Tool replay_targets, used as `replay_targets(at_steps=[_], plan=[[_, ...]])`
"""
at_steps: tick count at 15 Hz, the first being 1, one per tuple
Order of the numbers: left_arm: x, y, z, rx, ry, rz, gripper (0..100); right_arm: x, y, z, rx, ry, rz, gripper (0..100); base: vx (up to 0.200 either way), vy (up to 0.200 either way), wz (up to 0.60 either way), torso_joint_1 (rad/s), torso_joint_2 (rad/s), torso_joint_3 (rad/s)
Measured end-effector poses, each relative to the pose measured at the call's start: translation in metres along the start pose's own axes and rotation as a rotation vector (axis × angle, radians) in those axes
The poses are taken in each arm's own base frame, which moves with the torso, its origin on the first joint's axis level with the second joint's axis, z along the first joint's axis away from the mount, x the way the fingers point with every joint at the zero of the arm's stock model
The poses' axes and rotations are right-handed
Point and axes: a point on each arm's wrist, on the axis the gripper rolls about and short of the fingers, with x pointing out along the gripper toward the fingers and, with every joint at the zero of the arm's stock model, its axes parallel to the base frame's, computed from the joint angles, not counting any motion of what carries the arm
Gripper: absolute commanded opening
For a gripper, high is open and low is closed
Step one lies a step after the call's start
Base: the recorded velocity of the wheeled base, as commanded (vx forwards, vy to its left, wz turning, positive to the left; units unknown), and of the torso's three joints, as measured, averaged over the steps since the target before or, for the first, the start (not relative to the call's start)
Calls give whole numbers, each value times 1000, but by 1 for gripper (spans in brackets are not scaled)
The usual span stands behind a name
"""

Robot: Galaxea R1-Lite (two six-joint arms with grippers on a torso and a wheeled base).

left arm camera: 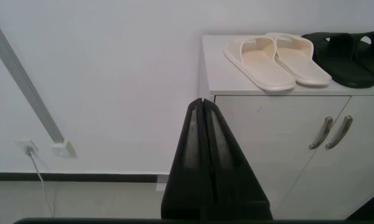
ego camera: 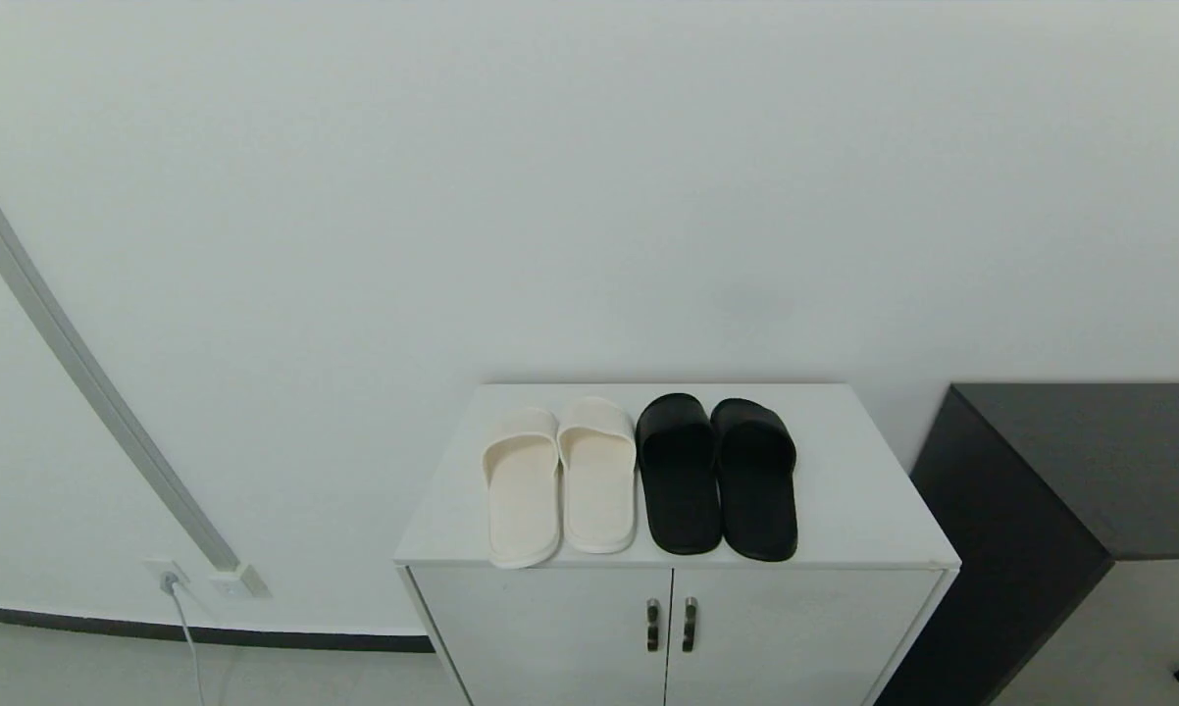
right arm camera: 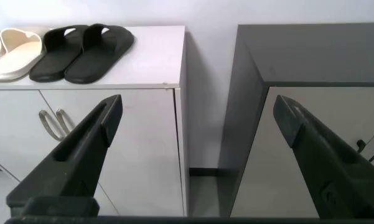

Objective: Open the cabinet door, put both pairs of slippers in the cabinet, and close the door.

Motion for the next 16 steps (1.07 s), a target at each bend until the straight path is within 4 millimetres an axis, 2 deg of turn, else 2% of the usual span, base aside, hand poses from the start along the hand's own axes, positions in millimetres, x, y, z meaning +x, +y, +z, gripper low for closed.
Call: replay_targets(at_steps=[6, 9, 13, 16], plan=[[0, 0, 0, 2, 0, -1, 0, -1, 0, 6, -41, -15, 2, 100, 0, 0, 0, 0, 0, 0], [0, 0, 0, 1, 0, -1, 0, -1, 0, 49, -25, -38, 64, 100, 0, 0, 0, 0, 0, 0], [0, 0, 0, 2, 0, -1, 0, 33, 3, 63, -15, 185, 216, 100, 0, 0, 0, 0, 0, 0], [0, 0, 0, 2, 0, -1, 0, 72, 8, 73, 24, 278, 321, 100, 0, 0, 0, 0, 0, 0]])
